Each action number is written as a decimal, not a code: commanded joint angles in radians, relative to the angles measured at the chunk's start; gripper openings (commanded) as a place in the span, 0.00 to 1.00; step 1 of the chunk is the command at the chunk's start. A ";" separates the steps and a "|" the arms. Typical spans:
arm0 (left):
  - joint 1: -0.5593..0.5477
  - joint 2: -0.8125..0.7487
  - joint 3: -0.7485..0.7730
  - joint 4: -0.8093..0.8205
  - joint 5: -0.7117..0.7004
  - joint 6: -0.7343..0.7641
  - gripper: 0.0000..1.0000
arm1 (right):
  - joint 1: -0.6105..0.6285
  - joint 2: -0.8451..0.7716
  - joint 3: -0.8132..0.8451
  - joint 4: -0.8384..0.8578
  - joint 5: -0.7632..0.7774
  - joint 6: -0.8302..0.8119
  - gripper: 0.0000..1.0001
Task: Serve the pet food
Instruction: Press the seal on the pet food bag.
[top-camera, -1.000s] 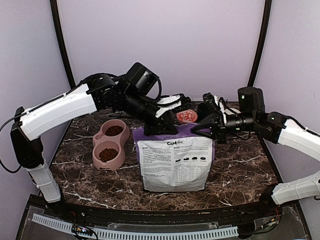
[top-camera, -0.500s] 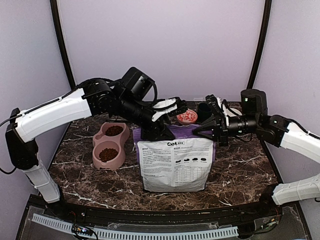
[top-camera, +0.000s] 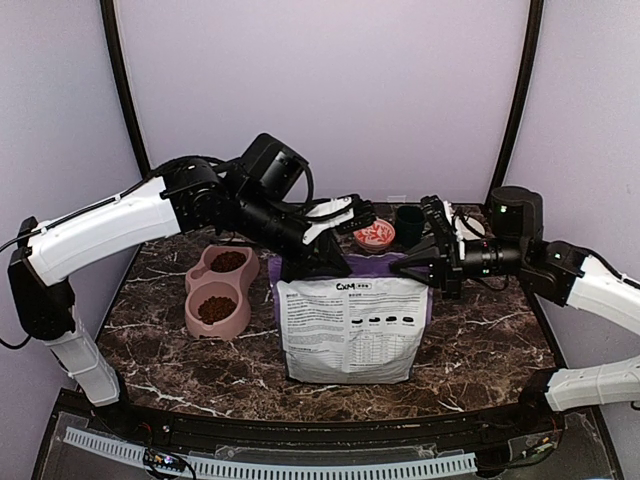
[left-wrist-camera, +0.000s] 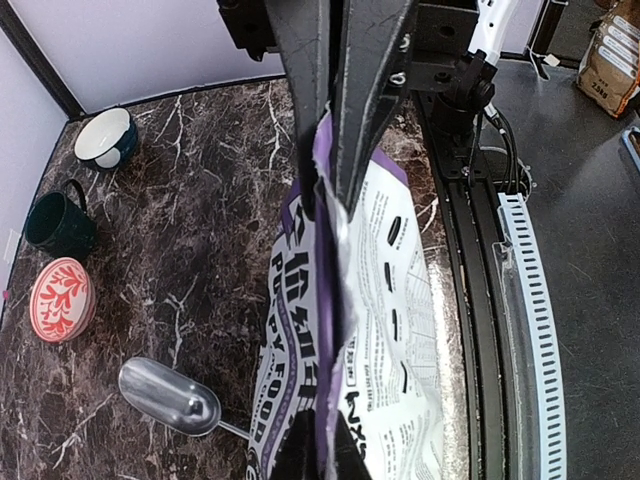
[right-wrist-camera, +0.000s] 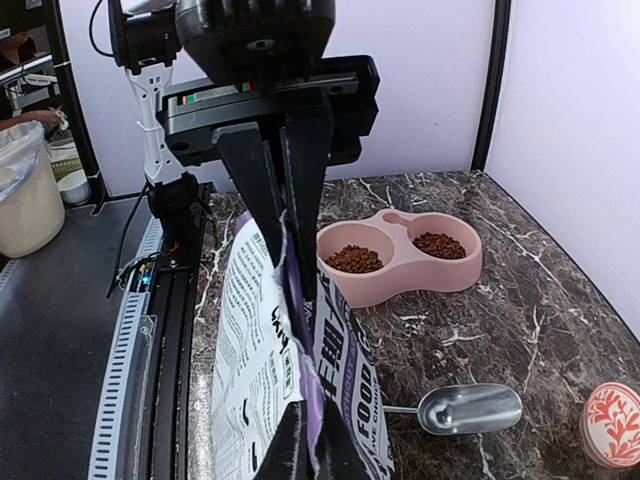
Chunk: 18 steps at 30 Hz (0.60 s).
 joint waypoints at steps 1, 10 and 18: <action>0.025 -0.013 0.043 -0.096 -0.057 -0.010 0.00 | -0.013 -0.023 0.009 -0.023 0.030 0.024 0.22; 0.017 0.026 0.092 -0.095 -0.037 -0.001 0.00 | 0.030 0.148 0.206 -0.199 0.064 -0.072 0.51; 0.015 0.024 0.088 -0.089 -0.033 0.003 0.00 | 0.071 0.272 0.329 -0.348 0.063 -0.144 0.41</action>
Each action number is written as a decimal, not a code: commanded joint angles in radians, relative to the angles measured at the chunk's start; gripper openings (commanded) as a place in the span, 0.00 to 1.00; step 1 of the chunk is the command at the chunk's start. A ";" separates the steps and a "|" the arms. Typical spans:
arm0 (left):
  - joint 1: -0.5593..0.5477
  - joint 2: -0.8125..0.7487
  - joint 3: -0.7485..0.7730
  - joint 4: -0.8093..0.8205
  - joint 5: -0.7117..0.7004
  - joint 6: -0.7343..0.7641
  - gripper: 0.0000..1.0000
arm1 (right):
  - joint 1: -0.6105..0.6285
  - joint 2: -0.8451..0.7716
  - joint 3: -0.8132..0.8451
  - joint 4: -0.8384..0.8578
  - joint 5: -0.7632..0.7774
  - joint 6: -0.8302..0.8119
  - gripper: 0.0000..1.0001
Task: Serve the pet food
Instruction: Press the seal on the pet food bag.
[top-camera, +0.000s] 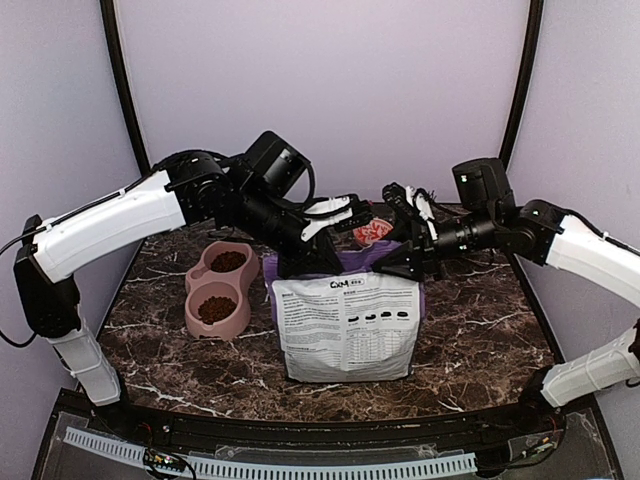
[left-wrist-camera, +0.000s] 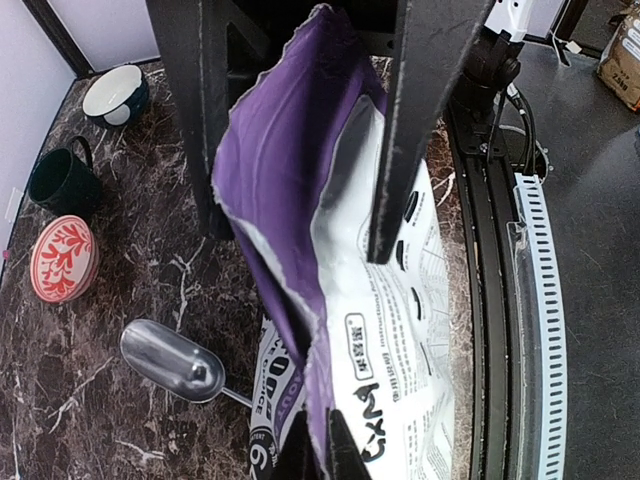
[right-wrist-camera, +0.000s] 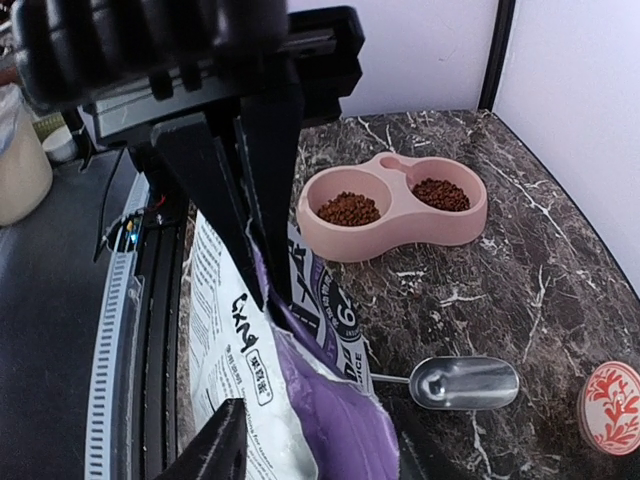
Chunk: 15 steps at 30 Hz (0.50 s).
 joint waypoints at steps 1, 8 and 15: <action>0.006 -0.013 0.026 0.003 -0.007 0.007 0.00 | 0.030 0.064 0.070 -0.083 0.002 -0.054 0.38; 0.006 -0.024 0.014 0.001 -0.023 0.010 0.00 | 0.029 0.078 0.074 -0.131 -0.002 -0.071 0.05; 0.006 -0.071 -0.044 0.009 -0.075 0.010 0.24 | 0.029 0.017 0.047 -0.125 0.018 -0.078 0.00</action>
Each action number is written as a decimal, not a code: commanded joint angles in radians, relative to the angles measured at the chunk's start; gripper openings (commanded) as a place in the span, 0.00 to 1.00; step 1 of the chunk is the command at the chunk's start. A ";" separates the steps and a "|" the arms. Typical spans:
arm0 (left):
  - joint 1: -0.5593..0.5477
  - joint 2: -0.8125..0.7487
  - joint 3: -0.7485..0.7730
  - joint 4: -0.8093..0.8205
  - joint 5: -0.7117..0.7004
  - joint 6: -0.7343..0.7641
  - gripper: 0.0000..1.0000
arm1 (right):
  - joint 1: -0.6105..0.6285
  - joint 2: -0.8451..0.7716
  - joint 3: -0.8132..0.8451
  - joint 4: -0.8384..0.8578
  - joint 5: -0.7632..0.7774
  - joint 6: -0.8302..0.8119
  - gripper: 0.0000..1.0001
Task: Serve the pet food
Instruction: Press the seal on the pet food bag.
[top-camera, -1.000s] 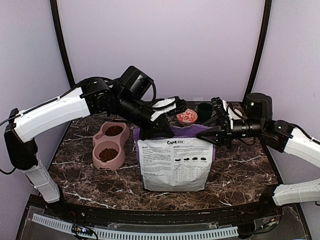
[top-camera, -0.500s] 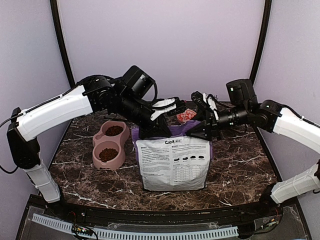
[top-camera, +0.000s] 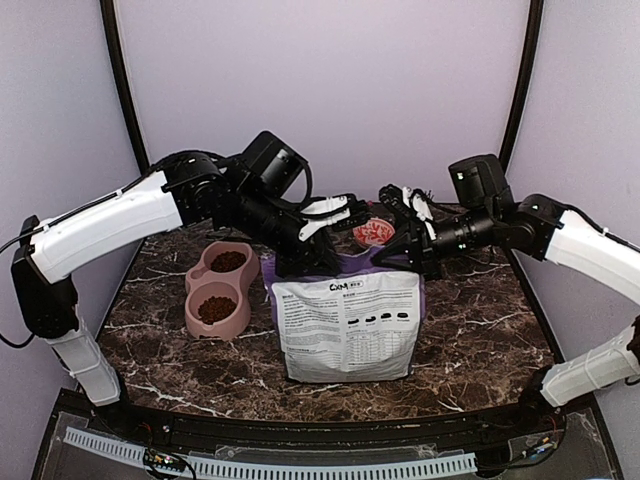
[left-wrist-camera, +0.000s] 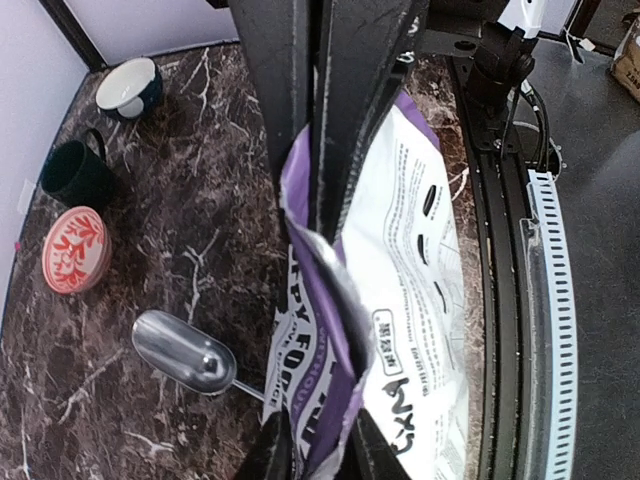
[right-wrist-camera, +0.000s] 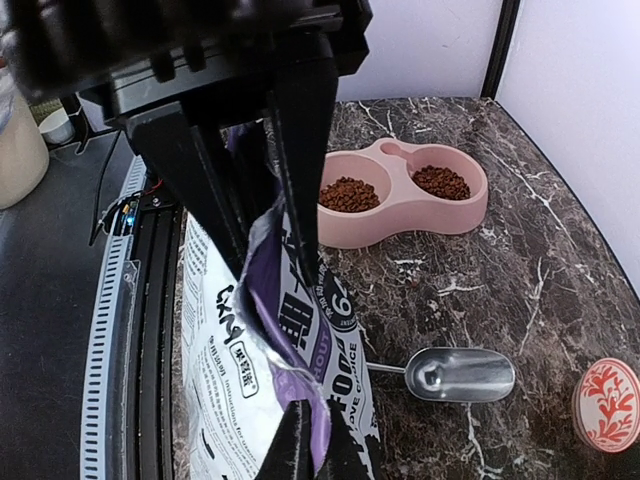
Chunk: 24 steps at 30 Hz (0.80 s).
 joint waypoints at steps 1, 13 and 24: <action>0.006 -0.075 -0.055 0.015 -0.050 0.004 0.24 | 0.024 -0.044 -0.025 -0.020 -0.001 -0.024 0.00; 0.019 -0.128 -0.140 0.031 -0.064 -0.018 0.00 | -0.025 -0.208 -0.186 0.088 0.015 0.030 0.00; 0.021 -0.140 -0.127 0.012 -0.074 -0.016 0.36 | -0.053 -0.302 -0.279 0.160 0.015 0.085 0.00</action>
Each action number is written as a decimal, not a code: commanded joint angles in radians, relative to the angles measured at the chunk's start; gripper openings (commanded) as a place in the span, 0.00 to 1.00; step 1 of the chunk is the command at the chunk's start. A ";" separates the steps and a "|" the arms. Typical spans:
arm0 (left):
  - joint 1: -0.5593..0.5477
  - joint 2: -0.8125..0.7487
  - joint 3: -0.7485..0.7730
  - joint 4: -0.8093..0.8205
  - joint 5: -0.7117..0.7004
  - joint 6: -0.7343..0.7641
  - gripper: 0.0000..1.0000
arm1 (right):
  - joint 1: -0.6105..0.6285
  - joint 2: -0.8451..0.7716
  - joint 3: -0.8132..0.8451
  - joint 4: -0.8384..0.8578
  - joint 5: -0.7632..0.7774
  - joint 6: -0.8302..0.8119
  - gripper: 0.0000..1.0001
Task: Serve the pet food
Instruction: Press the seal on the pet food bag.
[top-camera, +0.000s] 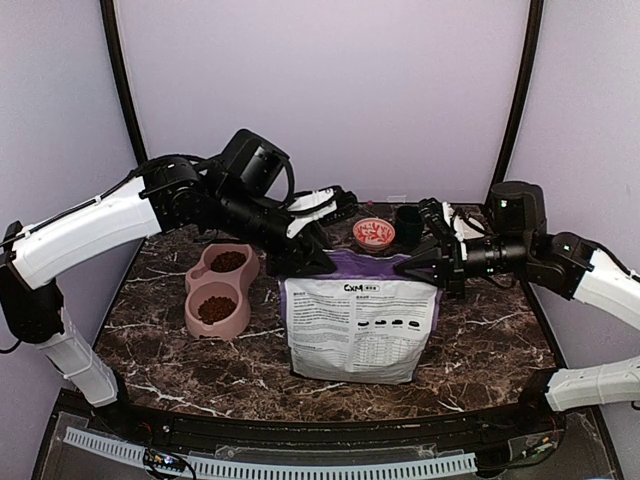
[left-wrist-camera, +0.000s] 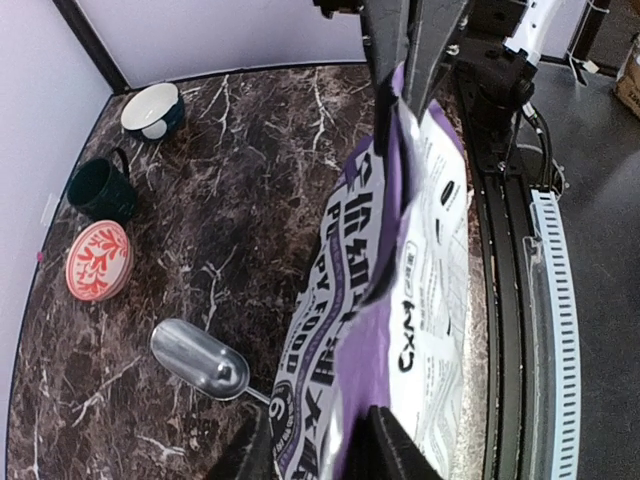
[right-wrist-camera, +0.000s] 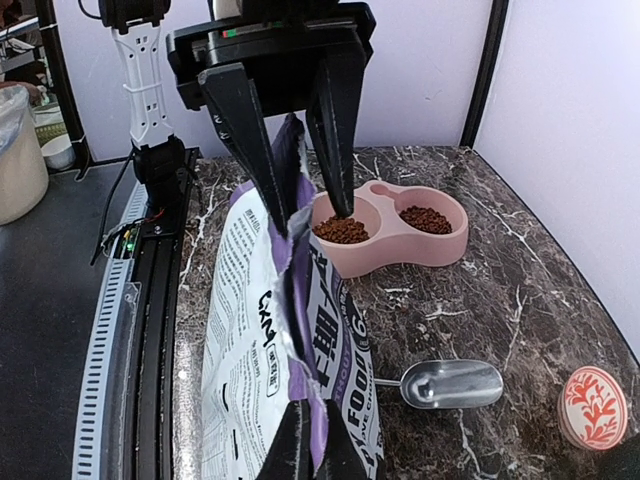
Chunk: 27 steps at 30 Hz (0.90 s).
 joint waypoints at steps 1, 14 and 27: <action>0.022 -0.037 -0.016 -0.100 -0.055 -0.006 0.37 | -0.027 -0.048 -0.019 -0.039 0.019 0.034 0.00; 0.034 -0.028 -0.015 -0.080 -0.070 -0.009 0.00 | -0.032 -0.063 -0.029 -0.028 0.024 0.031 0.00; 0.057 -0.094 -0.098 -0.050 -0.090 -0.027 0.00 | -0.032 -0.093 -0.049 -0.013 0.030 0.035 0.00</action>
